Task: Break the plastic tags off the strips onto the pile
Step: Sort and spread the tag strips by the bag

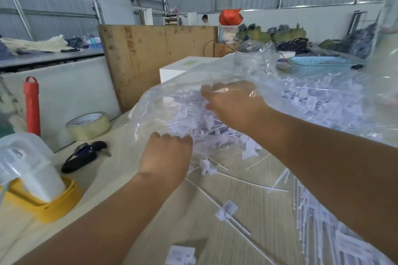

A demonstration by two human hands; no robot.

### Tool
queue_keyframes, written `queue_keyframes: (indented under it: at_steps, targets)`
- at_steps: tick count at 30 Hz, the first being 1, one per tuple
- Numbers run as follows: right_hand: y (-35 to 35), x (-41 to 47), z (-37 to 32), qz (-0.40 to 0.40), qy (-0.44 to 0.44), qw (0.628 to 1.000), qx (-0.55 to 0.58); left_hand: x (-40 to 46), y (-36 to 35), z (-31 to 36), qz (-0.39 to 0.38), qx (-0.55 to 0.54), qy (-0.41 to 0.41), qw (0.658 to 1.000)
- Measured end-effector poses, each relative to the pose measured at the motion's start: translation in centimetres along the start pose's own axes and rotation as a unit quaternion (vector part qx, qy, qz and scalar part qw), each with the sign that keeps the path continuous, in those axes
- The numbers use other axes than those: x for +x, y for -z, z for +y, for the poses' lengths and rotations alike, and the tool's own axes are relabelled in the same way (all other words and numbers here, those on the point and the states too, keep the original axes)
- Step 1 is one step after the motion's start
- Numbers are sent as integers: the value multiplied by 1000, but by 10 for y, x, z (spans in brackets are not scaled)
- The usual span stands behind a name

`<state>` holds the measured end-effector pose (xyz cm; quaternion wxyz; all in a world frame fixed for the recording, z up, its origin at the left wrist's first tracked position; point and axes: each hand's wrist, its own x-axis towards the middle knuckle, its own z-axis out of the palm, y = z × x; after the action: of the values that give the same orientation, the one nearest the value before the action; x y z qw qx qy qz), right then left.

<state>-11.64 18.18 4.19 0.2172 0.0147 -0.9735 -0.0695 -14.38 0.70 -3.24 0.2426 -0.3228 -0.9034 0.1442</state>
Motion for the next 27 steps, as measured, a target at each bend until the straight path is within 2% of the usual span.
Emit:
queue_keyframes:
  at_steps: [2,4,5,6,7,9,11,13,15,18,19,21,22,24,26,27]
  targets:
    - [8,8,3,0,-40,999,35,-13,-3,-4,-10,2,-11,1000]
    - [15,12,7,82,-82,986,116,-22,-3,-13,19,-5,-15,1000]
    - [15,16,9,107,-81,985,109,-26,0,-17,45,-13,-26,999]
    - [15,17,7,104,-57,991,53,-28,4,-21,71,-20,-40,997]
    - [13,19,5,90,-14,996,-12,-30,8,-23,96,-35,-54,993]
    - [0,18,-6,6,90,991,-102,-33,15,-23,147,-75,-92,982]
    - [-20,13,-16,-71,146,982,-92,-35,19,-21,183,-110,-143,966]
    - [-36,7,-19,-100,140,984,-38,-39,18,-23,170,-138,-190,957]
    - [-42,2,-19,-130,106,986,11,-42,19,-29,113,-174,-216,954]
    - [-34,-8,-16,-133,102,985,45,-46,21,-39,5,-242,-186,952]
    - [-30,-13,-15,-134,107,984,50,-47,25,-40,2,-245,-173,954]
    - [-18,-25,-15,-134,131,982,22,-53,37,-37,78,-236,-185,951]
    - [-13,-32,-16,-120,149,982,-3,-56,45,-34,158,-235,-198,938]
    - [-4,-45,-14,-82,163,983,-28,-61,63,-25,341,-231,-199,889]
    - [3,-56,-13,-88,139,986,-24,-59,79,-25,460,-197,-115,858]
    - [5,-61,-14,-108,126,986,-27,-55,83,-29,475,-196,-61,856]
